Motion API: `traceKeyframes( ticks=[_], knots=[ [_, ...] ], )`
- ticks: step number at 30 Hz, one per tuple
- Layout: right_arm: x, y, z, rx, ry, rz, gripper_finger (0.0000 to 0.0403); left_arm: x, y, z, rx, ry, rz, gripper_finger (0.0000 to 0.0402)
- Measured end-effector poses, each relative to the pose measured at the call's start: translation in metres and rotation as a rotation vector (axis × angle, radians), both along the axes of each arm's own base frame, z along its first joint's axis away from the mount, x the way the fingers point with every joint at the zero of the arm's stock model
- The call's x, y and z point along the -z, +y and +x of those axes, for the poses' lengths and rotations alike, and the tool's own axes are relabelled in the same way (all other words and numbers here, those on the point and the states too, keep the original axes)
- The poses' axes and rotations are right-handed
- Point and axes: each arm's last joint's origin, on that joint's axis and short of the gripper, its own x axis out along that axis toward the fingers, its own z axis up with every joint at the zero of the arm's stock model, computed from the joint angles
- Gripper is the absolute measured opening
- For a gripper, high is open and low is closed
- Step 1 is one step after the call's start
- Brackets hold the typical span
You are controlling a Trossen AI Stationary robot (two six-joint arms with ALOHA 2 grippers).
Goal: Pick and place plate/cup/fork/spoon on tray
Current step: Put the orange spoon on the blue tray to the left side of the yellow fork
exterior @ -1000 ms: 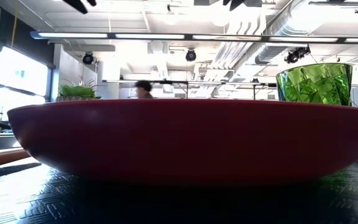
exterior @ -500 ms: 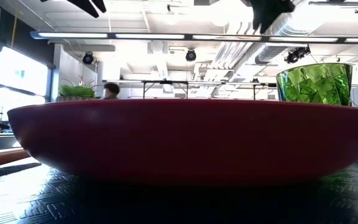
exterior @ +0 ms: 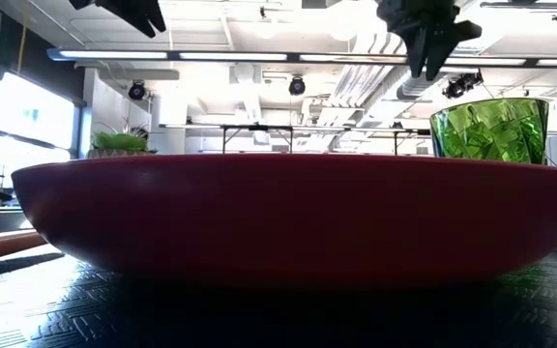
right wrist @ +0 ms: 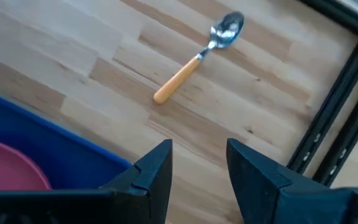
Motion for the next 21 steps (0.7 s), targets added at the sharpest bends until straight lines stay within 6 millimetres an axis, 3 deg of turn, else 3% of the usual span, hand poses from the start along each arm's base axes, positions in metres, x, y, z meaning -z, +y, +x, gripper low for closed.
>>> traceKeyframes(
  ticks=[10,21],
  knots=[
    [0.035,-0.001,0.016,0.219,-0.092,0.035,0.0192,-0.011,0.015,-0.019,0.151,0.095,0.037,0.0100],
    [0.068,-0.020,0.030,0.379,-0.223,0.039,0.0192,-0.021,0.021,-0.039,0.260,0.138,0.117,0.0100]
  ],
)
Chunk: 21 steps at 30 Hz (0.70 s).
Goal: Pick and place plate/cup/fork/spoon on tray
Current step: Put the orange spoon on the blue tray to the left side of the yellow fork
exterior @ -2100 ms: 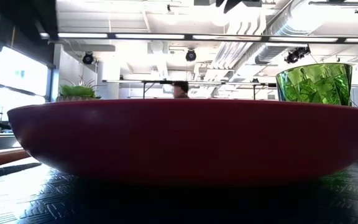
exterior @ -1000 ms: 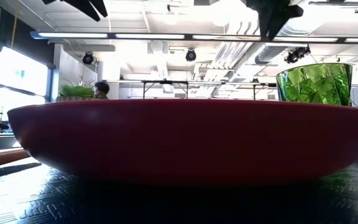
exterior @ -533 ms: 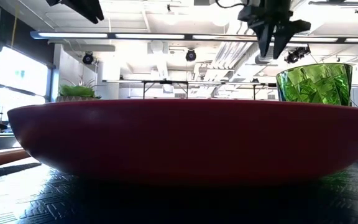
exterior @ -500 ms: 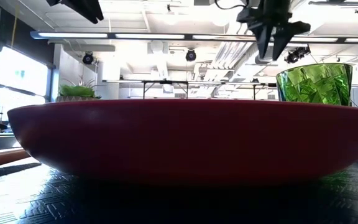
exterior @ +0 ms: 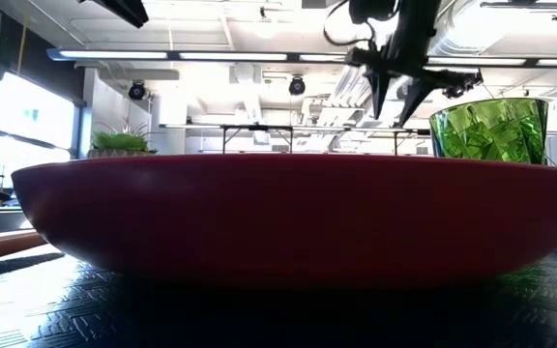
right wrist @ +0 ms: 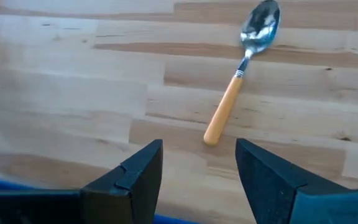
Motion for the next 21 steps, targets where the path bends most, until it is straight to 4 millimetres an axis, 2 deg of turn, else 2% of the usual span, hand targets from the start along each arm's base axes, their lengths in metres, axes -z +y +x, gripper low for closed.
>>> traceKeyframes(
  ticks=[9,21],
  knots=[
    [0.037,-0.021,0.019,0.037,0.105,0.072,0.0192,-0.006,0.001,-0.014,0.053,0.004,0.044,0.0099],
    [0.086,-0.033,0.039,0.145,0.249,0.130,0.0192,-0.009,0.002,-0.021,0.069,-0.007,0.053,0.0099]
  ],
)
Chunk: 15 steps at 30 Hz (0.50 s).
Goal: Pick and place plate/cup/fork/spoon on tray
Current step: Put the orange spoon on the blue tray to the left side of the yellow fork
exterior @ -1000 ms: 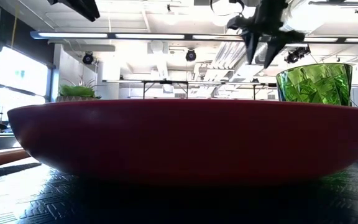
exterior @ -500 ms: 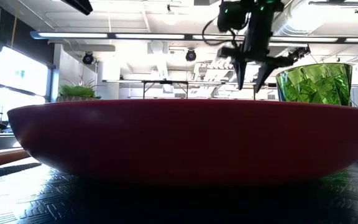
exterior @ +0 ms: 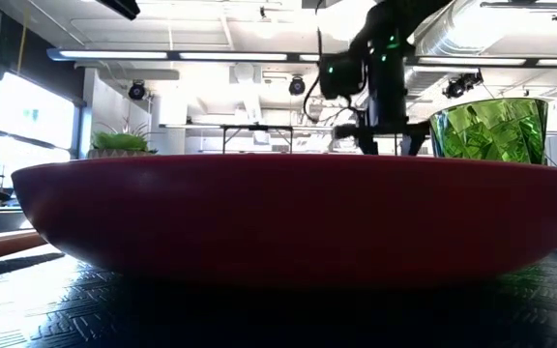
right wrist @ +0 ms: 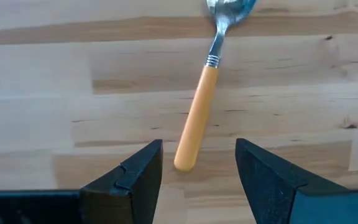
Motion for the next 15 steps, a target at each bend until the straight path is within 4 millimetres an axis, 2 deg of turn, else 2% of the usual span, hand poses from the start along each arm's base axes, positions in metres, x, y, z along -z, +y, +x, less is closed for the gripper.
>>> traceKeyframes(
  ticks=[7,15],
  knots=[
    [0.028,-0.003,0.007,0.027,0.085,0.040,0.0192,0.000,0.000,0.000,0.006,0.004,0.004,0.0099],
    [0.048,-0.012,0.010,0.041,0.118,0.092,0.0192,0.000,0.000,0.000,0.026,0.022,0.022,0.0099]
  ],
)
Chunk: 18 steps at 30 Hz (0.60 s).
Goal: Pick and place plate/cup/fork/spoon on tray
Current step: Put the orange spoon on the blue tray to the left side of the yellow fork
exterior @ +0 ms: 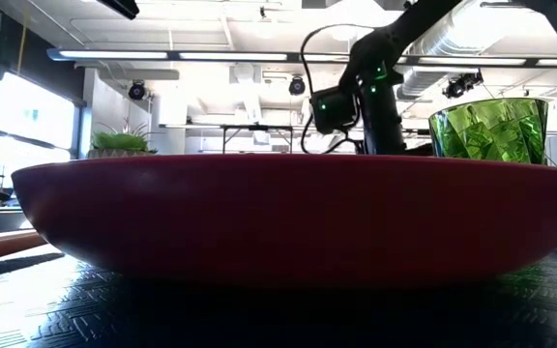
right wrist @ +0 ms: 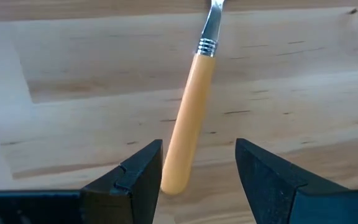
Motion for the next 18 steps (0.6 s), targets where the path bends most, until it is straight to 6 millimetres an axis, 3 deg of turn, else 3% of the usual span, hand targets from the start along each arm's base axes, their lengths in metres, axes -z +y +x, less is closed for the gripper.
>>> traceKeyframes(
  ticks=[11,18],
  knots=[
    [0.010,-0.024,-0.010,0.024,-0.032,0.025,0.0192,0.000,0.000,0.000,0.003,0.002,-0.002,0.0099],
    [0.028,-0.024,-0.016,0.040,-0.094,0.055,0.0192,0.000,0.000,0.000,0.003,0.002,-0.002,0.0099]
  ],
)
